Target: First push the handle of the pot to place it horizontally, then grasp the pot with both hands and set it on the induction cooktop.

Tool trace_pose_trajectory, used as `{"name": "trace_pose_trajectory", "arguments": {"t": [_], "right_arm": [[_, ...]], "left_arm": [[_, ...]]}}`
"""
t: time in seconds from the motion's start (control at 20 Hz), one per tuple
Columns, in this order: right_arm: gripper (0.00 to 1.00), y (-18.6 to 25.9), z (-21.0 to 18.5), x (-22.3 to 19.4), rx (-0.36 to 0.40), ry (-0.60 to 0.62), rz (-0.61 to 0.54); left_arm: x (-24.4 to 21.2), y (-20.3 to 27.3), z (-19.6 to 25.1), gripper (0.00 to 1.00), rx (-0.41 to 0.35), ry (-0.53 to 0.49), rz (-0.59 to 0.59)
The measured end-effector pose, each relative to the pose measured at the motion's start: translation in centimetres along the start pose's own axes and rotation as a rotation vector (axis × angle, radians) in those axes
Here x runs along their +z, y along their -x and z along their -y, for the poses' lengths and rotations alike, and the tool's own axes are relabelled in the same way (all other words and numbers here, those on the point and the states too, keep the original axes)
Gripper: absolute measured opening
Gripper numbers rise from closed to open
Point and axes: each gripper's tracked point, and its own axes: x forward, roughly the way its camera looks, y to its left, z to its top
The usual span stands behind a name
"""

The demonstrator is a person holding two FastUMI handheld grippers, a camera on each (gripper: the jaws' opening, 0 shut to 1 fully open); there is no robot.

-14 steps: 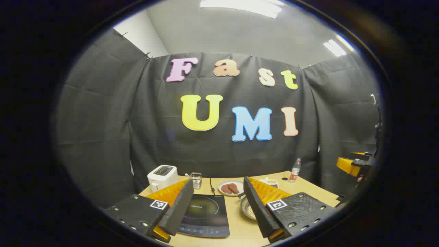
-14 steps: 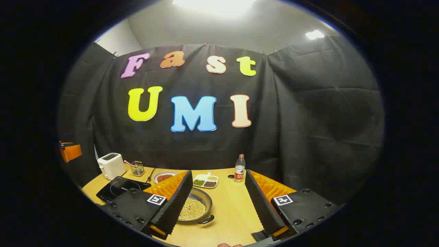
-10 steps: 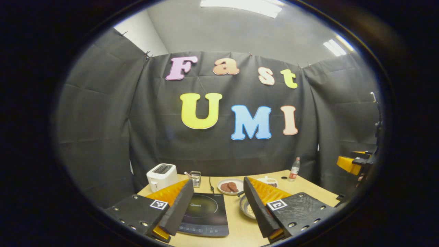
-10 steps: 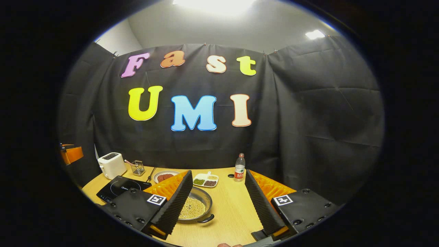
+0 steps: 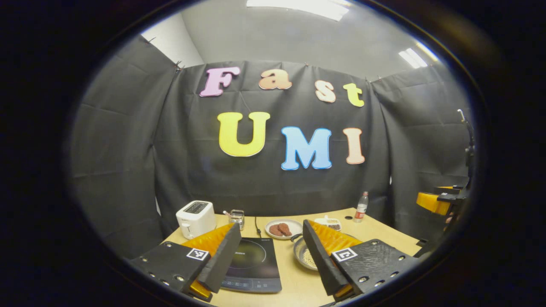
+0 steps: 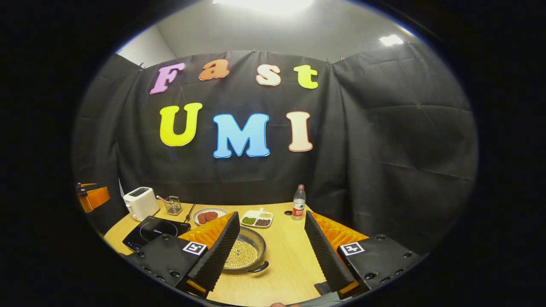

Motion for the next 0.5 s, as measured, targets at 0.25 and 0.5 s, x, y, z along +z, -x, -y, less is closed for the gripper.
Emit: {"name": "trace_pose_trajectory", "arguments": {"t": [0.25, 0.5], "right_arm": [[0.98, 0.2, -0.8, -0.3, 0.025, 0.019, -0.025], [0.98, -0.7, -2.6, -1.2, 0.092, 0.032, -0.068]], "left_arm": [[-0.4, -0.3, 0.0, 0.85, -0.014, -0.003, -0.003], [-1.5, 0.1, -1.3, 0.85, 0.008, 0.009, -0.018]]}}
